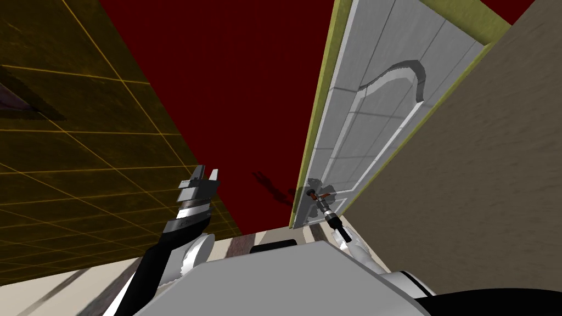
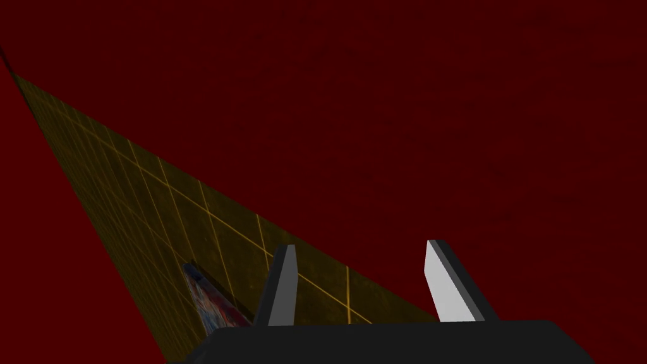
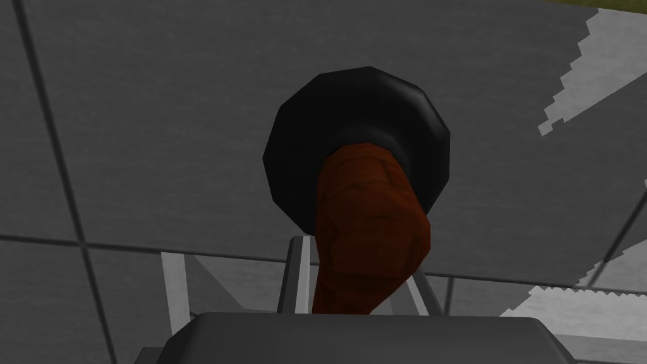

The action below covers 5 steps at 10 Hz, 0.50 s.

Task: Pull the door open

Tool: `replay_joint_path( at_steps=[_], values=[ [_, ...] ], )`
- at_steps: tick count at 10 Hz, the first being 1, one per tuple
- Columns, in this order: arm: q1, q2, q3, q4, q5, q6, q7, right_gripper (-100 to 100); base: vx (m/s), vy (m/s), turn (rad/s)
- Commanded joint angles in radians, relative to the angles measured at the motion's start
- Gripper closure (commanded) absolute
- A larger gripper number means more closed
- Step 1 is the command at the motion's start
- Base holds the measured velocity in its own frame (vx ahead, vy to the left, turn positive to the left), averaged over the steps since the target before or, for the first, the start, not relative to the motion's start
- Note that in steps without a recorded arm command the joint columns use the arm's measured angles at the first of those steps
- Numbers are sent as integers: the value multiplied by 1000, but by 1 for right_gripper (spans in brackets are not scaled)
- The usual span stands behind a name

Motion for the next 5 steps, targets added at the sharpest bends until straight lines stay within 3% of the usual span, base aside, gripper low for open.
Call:
replay_joint_path(
  at_steps=[1, 4, 5],
  values=[
    [0, 0, 0, -1, 0, -2, 1, 100, 0, 0, 0],
    [26, -26, 6, 13, 10, -53, -26, 100, -157, -83, 185],
    [31, -31, 7, 16, 12, -63, -31, 100, -141, -72, 41]
  ],
)
